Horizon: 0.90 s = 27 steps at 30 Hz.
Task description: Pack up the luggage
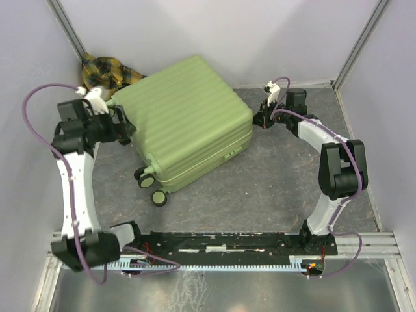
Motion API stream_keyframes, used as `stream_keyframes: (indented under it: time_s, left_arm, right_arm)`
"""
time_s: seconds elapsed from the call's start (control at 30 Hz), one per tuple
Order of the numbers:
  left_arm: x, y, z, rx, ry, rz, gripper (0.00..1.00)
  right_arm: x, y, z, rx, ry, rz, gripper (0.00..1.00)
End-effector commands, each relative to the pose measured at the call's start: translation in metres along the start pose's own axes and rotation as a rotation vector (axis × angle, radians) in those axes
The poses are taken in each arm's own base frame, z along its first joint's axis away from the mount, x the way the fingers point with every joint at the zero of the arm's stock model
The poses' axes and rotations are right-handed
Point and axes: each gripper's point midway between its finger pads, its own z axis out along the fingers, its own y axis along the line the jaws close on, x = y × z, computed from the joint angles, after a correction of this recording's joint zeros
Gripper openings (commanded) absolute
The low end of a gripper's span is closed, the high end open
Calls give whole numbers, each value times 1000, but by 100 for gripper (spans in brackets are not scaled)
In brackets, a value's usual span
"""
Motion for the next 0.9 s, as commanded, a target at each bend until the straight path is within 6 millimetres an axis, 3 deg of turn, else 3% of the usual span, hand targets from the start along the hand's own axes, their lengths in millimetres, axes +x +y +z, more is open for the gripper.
stream_keyframes:
  time_s: [0.0,0.17,0.37,0.63,0.87]
  left_arm:
    - [-37,29,23,116,-67,-329,99]
    - [-47,61,70,103,-69,-376,100]
    - [-50,72,120,196,-29,-340,97]
    - [-10,7,185,483,231,-35,92]
    - [36,-43,210,690,413,275,91]
  right_arm:
    - [-8,42,11,-113,-22,-106,2]
    - [-5,53,13,-143,-25,-135,2]
    - [0,70,14,-188,-20,-161,2]
    - [23,102,3,-245,23,-189,2]
    - [51,144,-16,-289,54,-210,2]
